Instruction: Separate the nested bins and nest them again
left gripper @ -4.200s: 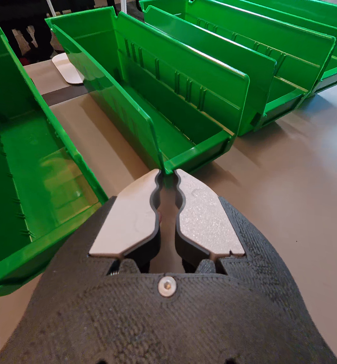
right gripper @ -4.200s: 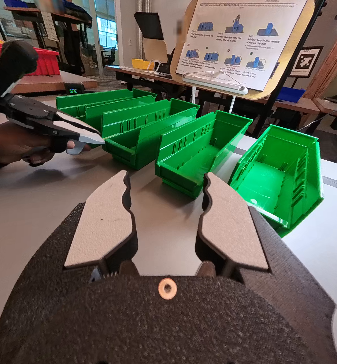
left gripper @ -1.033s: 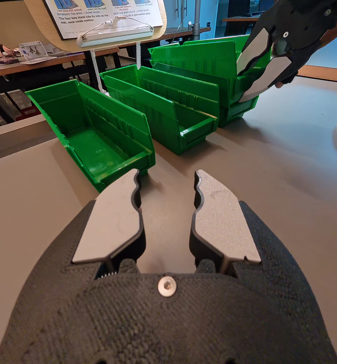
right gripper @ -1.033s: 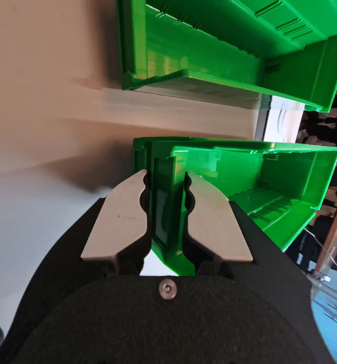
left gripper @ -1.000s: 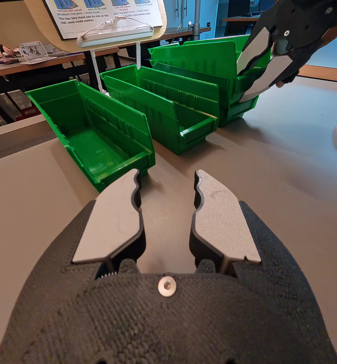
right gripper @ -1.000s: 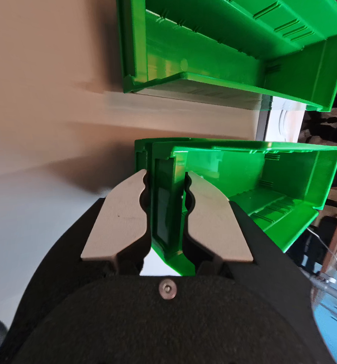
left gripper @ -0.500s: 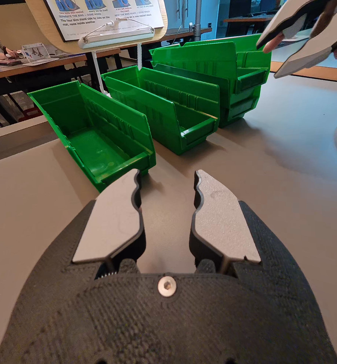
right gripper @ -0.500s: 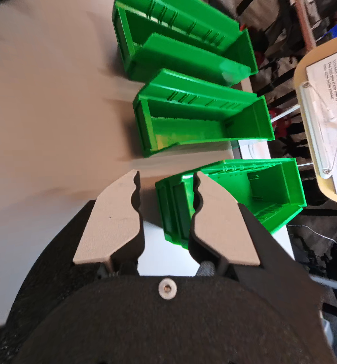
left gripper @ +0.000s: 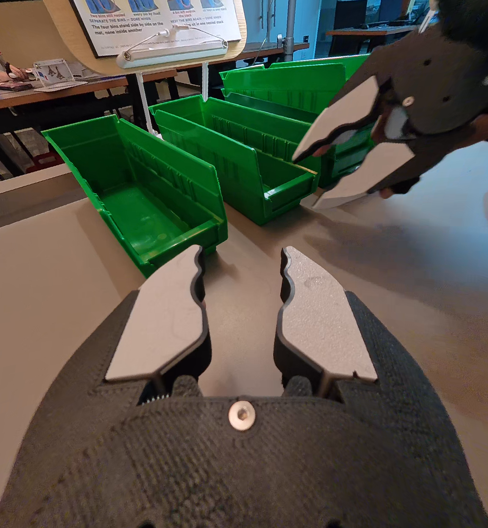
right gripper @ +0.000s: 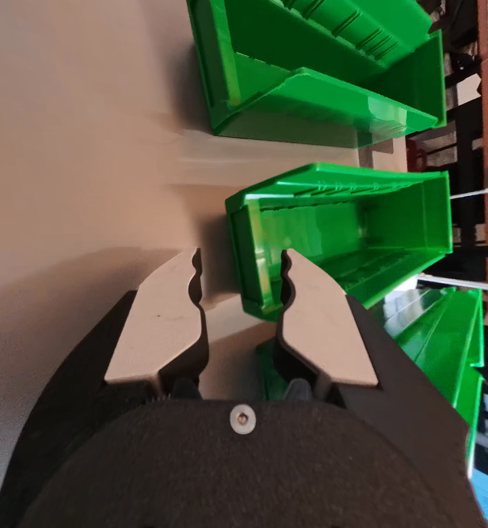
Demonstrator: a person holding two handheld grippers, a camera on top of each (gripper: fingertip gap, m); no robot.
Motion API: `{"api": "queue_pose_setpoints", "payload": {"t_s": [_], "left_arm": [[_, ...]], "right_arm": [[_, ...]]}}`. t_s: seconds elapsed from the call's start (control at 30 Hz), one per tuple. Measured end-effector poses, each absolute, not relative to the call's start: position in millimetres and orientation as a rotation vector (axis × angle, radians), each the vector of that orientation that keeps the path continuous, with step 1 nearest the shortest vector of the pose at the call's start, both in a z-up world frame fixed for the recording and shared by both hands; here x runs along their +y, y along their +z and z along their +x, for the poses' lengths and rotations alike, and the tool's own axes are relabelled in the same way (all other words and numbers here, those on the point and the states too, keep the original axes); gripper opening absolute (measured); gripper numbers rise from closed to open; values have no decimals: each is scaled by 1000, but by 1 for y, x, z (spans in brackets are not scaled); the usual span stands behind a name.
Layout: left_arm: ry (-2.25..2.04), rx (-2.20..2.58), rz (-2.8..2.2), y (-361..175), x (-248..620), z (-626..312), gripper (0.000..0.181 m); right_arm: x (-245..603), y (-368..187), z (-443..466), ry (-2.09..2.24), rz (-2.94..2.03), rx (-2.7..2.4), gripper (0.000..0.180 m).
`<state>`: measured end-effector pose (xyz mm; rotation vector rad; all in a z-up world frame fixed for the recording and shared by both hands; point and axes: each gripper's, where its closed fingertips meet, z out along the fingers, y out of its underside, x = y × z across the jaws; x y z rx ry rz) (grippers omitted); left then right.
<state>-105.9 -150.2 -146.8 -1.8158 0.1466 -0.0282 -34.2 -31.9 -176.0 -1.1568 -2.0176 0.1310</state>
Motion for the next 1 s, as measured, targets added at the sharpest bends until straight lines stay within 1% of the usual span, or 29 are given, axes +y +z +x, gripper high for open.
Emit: {"api": "queue_pose_setpoints", "payload": {"t_s": [0.27, 0.37, 0.47, 0.63, 0.8, 1.0], "left_arm": [[-33, 154, -1811, -147, -151, -105, 50], [-36, 155, -1810, -146, -151, -105, 50], [-35, 156, -1810, -146, -151, -105, 50], [-34, 157, -1811, -147, -151, -104, 50], [-42, 151, -1809, -146, -151, -105, 49], [-34, 152, -1809, -147, -151, -105, 49]], "right_arm": [[-11, -216, -55, -67, -1241, -2170, 50], [-1, -224, -55, -152, -1231, -2190, 44], [7, -226, -59, -190, -1197, -2179, 33], [6, -226, -57, -235, -1113, -2229, 28], [-23, -213, -46, -187, -1047, -2231, 28], [-62, -158, -30, -35, -988, -2210, 28]]}}
